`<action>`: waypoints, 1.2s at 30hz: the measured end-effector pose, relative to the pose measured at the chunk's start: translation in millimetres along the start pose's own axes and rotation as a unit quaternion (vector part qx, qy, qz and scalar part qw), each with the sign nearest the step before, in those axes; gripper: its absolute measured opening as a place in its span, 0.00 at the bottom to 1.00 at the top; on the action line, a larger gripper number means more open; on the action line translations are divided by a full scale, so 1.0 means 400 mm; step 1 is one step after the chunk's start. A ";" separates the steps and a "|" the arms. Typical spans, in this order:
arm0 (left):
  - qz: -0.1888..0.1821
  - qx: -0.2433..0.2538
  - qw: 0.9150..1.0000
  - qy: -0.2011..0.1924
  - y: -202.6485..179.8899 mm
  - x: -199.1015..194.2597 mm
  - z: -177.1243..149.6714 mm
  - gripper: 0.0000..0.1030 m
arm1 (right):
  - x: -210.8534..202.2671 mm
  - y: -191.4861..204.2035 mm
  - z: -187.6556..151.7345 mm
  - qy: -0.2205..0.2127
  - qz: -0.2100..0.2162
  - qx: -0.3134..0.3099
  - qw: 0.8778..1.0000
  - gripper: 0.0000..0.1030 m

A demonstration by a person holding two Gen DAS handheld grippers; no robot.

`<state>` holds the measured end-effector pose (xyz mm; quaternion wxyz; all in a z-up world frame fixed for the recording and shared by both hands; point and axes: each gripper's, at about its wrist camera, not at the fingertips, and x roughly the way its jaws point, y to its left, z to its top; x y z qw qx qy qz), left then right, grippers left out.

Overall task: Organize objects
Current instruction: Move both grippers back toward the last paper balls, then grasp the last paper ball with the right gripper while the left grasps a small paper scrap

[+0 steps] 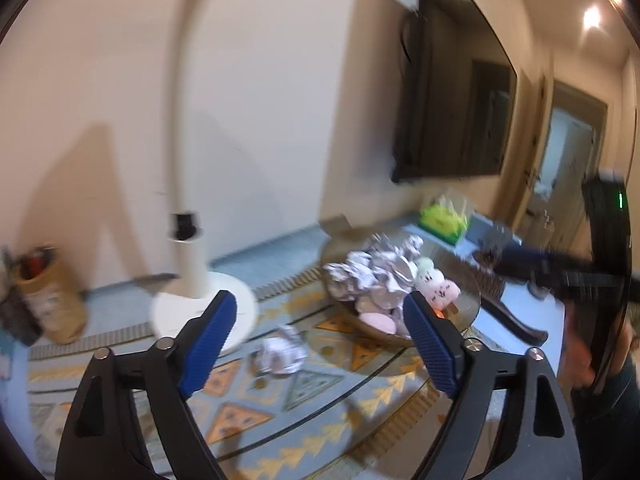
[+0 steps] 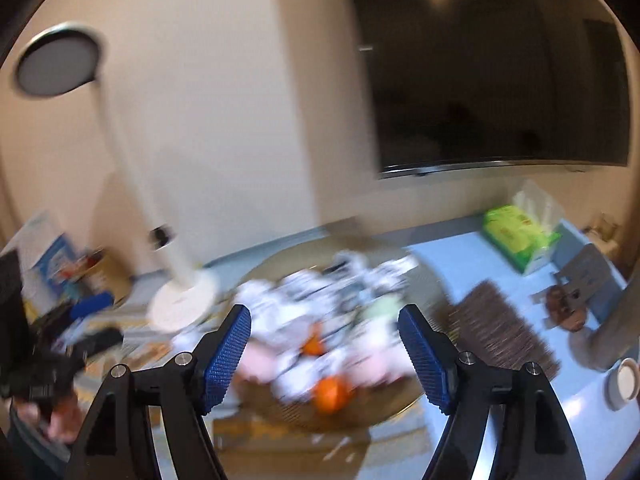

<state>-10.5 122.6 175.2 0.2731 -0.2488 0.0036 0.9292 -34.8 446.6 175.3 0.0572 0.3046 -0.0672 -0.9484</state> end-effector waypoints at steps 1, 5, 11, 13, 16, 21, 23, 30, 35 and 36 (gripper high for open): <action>0.009 -0.006 1.000 -0.014 0.024 -0.046 -0.004 0.94 | -0.016 0.029 -0.011 0.002 0.014 -0.007 1.000 0.77; 0.062 -0.016 0.998 -0.022 0.090 -0.123 -0.051 1.00 | -0.050 0.163 -0.087 0.007 0.078 -0.038 0.996 0.90; 0.105 -0.060 0.991 0.062 0.179 -0.008 -0.248 0.99 | 0.054 0.305 -0.249 0.062 0.099 -0.064 0.991 0.91; 0.109 -0.068 0.989 0.074 0.196 0.023 -0.293 0.98 | 0.119 0.334 -0.308 0.089 0.077 -0.070 0.991 0.90; 0.117 -0.074 0.987 0.080 0.209 0.038 -0.336 0.98 | 0.180 0.345 -0.354 0.113 0.047 -0.085 0.989 0.90; 0.106 -0.088 0.987 0.086 0.215 0.033 -0.341 0.99 | 0.222 0.333 -0.381 0.122 0.005 -0.088 0.989 0.90; 0.106 -0.086 0.986 0.093 0.212 0.039 -0.343 0.99 | 0.226 0.329 -0.381 0.120 -0.006 -0.085 0.989 0.90; 0.116 -0.084 0.985 0.099 0.213 0.049 -0.346 0.99 | 0.242 0.319 -0.380 0.137 0.004 -0.080 0.987 0.91; 0.129 -0.097 0.981 0.104 0.228 0.046 -0.347 0.99 | 0.254 0.326 -0.381 0.149 -0.005 -0.083 0.985 0.90; 0.129 -0.103 0.981 0.104 0.234 0.044 -0.347 0.99 | 0.260 0.329 -0.381 0.156 -0.008 -0.084 0.984 0.90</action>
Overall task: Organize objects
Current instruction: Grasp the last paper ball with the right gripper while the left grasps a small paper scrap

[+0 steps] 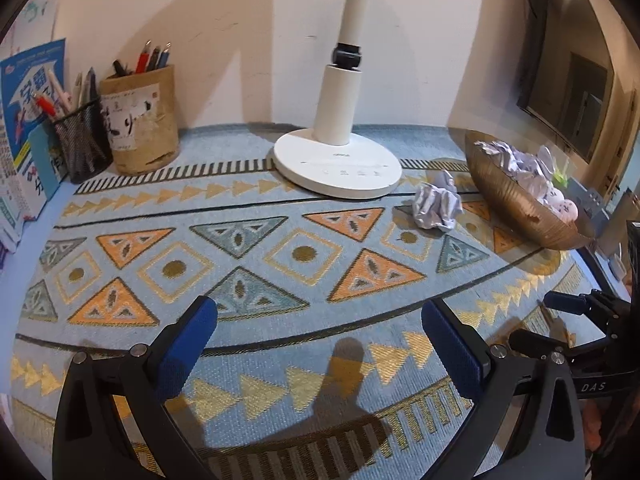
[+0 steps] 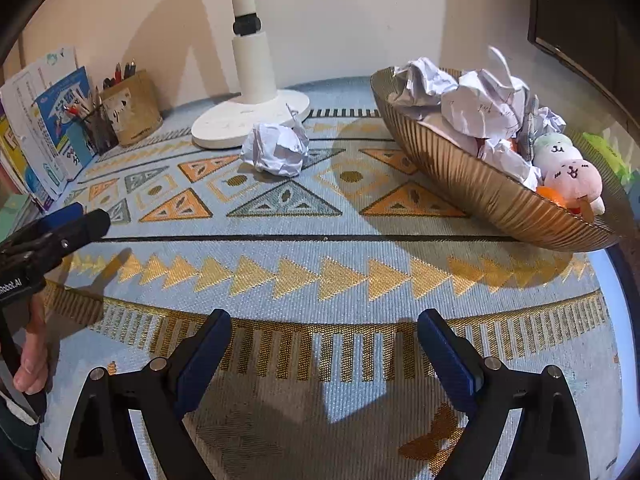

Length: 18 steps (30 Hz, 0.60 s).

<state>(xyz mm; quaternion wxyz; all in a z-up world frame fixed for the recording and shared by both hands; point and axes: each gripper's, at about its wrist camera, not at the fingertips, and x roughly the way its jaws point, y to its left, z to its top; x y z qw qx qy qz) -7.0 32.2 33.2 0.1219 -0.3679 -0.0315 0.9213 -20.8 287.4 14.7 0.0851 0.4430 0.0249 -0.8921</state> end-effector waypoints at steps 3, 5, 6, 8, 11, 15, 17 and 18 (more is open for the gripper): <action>0.008 -0.012 1.000 -0.001 0.015 -0.004 -0.001 0.99 | 0.008 0.013 0.019 0.015 0.012 0.000 1.000 0.90; 0.024 -0.012 1.000 -0.010 0.019 -0.012 -0.002 0.99 | 0.012 0.025 0.048 0.020 0.028 0.007 0.999 0.90; 0.032 -0.009 0.999 -0.016 0.020 -0.018 -0.002 0.99 | 0.020 0.035 0.073 0.027 0.025 0.008 0.999 0.90; 0.046 -0.003 0.999 -0.028 0.023 -0.030 0.000 0.99 | 0.036 0.053 0.118 0.027 0.010 0.008 1.000 0.90; 0.060 -0.003 0.997 -0.038 0.032 -0.035 0.005 0.99 | 0.070 0.078 0.181 0.007 0.009 -0.008 1.000 0.90; 0.058 -0.017 0.998 -0.030 0.046 -0.025 0.014 0.99 | 0.142 0.070 0.249 0.008 0.001 0.020 1.000 0.84; 0.059 -0.022 0.998 -0.028 0.052 -0.021 0.018 0.99 | 0.164 0.064 0.271 0.011 0.019 0.037 0.999 0.83; 0.060 -0.024 0.997 -0.029 0.054 -0.021 0.019 0.99 | 0.175 0.065 0.282 0.009 0.020 0.041 0.999 0.82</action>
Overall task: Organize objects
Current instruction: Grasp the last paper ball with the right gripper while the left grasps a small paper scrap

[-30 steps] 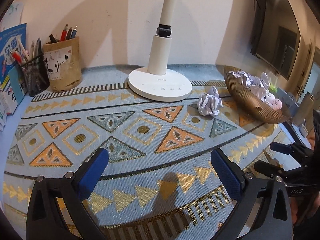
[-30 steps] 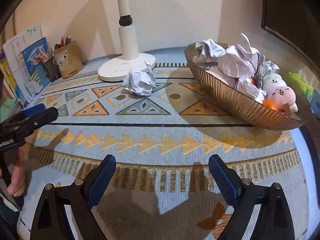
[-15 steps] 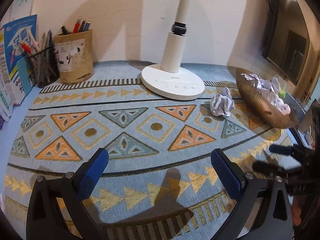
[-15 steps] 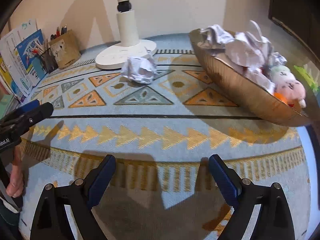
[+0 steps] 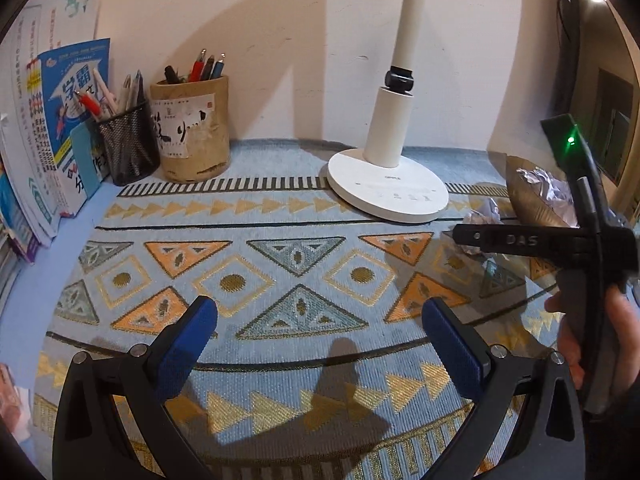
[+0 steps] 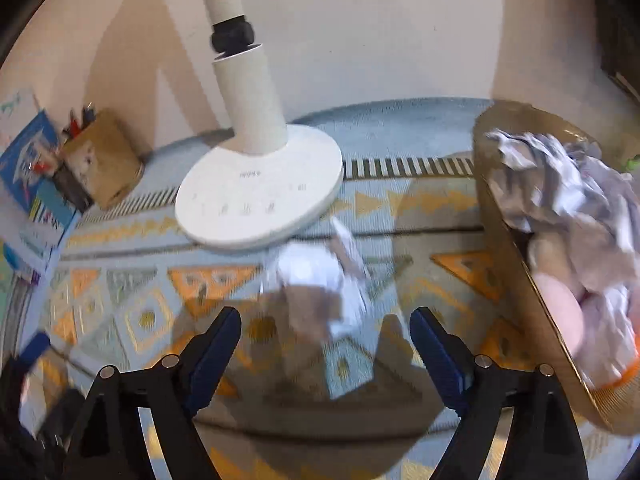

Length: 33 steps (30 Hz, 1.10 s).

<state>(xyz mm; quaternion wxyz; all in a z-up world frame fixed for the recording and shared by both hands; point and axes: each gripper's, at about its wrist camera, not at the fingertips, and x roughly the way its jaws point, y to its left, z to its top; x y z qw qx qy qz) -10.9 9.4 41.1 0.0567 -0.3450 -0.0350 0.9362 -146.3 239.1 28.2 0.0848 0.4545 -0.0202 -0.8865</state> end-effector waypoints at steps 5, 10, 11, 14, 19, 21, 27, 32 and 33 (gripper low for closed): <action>0.002 -0.009 1.000 0.001 0.011 0.006 0.003 0.99 | 0.034 0.029 0.019 -0.005 -0.009 -0.014 1.000 0.60; 0.003 -0.015 1.000 0.005 0.019 0.009 0.003 0.99 | 0.026 0.043 -0.002 -0.020 -0.009 -0.025 0.999 0.54; 0.004 -0.016 1.000 0.005 0.021 0.010 0.004 0.99 | 0.021 0.043 -0.010 -0.017 0.001 -0.028 0.999 0.54; 0.001 -0.019 1.000 0.008 0.024 0.011 0.004 0.99 | -0.008 0.049 -0.046 -0.016 0.014 -0.032 0.999 0.54; 0.000 -0.019 1.000 0.010 0.024 0.014 0.006 0.99 | -0.074 0.047 -0.103 -0.031 0.014 -0.033 0.999 0.54; 0.001 -0.017 1.000 0.011 0.022 0.015 0.006 0.99 | -0.102 0.044 -0.127 -0.037 0.007 -0.037 0.999 0.54; 0.003 -0.020 1.000 0.014 0.026 0.017 0.006 0.99 | -0.150 0.029 -0.181 -0.045 -0.014 -0.051 0.998 0.54; 0.001 -0.029 0.999 0.019 0.034 0.021 0.006 0.99 | -0.145 0.002 -0.210 -0.027 -0.010 -0.034 0.999 0.54; 0.000 -0.030 0.999 0.020 0.036 0.022 0.006 0.99 | -0.141 -0.005 -0.215 -0.021 -0.007 -0.030 0.999 0.54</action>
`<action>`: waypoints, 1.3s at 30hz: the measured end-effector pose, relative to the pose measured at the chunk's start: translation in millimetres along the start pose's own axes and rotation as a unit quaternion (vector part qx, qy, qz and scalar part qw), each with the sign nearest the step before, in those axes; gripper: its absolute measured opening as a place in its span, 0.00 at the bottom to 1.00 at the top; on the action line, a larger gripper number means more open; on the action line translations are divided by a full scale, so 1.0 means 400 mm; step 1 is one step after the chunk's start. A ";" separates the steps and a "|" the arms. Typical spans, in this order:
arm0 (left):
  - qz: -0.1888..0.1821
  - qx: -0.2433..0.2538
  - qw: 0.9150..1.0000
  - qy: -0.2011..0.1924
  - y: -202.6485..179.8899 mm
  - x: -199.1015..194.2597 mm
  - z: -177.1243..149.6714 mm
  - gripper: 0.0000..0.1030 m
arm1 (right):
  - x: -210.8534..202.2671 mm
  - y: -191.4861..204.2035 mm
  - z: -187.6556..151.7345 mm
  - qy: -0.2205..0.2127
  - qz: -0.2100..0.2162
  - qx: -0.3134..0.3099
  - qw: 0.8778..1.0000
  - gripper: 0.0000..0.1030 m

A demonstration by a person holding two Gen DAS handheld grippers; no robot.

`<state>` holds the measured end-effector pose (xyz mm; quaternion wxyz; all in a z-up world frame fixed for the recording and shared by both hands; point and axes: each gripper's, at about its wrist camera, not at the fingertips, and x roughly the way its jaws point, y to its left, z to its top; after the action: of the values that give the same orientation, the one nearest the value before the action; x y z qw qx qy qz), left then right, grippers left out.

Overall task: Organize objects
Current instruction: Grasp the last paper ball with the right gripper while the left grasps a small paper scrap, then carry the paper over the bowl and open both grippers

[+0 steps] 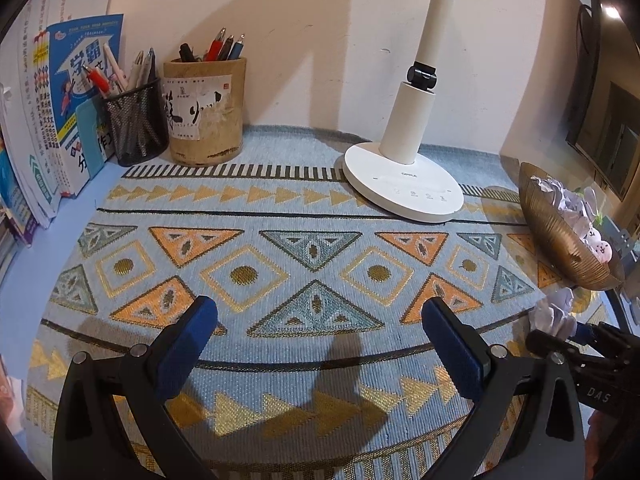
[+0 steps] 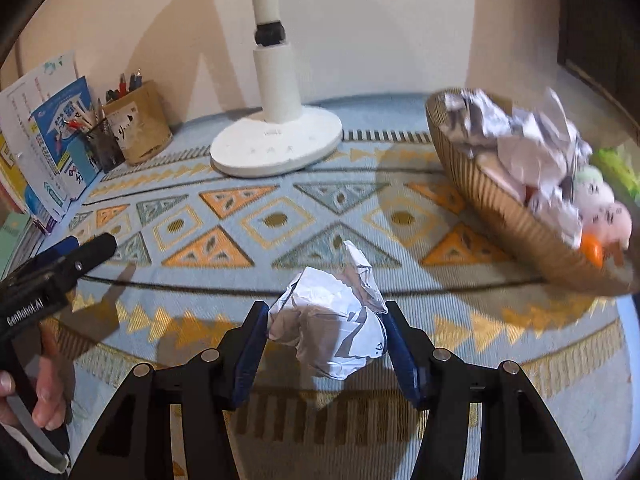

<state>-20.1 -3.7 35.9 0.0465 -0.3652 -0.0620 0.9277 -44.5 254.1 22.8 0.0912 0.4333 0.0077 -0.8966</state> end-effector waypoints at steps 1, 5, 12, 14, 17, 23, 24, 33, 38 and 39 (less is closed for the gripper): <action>0.000 0.000 1.000 0.000 0.000 0.000 0.000 0.99 | 0.004 -0.004 -0.005 0.005 0.003 0.004 1.000 0.55; 0.001 0.001 1.000 0.002 0.001 0.001 -0.001 0.99 | -0.005 -0.015 -0.011 0.004 0.021 0.014 1.000 0.54; -0.001 0.008 1.000 0.002 -0.005 -0.001 -0.002 0.99 | 0.009 -0.030 -0.010 0.013 0.045 0.033 0.998 0.72; 0.000 0.007 1.000 0.003 -0.005 0.000 -0.003 0.99 | 0.010 -0.021 -0.012 0.014 0.037 0.024 0.999 0.72; -0.001 0.006 1.000 0.006 -0.003 0.002 -0.002 0.99 | 0.011 -0.003 -0.018 0.014 0.015 0.006 1.000 0.72; 0.012 0.019 1.000 -0.012 -0.022 -0.017 0.005 0.99 | -0.011 0.032 -0.030 -0.015 -0.018 -0.028 0.999 0.51; 0.009 0.023 1.000 -0.014 -0.033 -0.025 0.015 0.99 | -0.029 0.038 -0.031 -0.031 -0.017 -0.037 0.999 0.51; -0.100 0.037 0.989 -0.100 -0.225 -0.173 0.209 0.99 | -0.295 -0.165 0.057 -0.147 -0.069 -0.004 0.987 0.53; -0.119 0.092 0.980 -0.130 -0.342 -0.198 0.252 0.99 | -0.403 -0.366 0.164 -0.201 -0.155 0.032 0.967 0.53; -0.122 0.098 0.979 -0.133 -0.352 -0.200 0.253 0.99 | -0.407 -0.411 0.186 -0.200 -0.166 0.043 0.965 0.53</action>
<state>-25.1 116.5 184.3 0.1857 -0.2222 -0.0205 0.9569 -31.3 434.4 185.3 -0.0778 0.2414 0.0228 -0.9670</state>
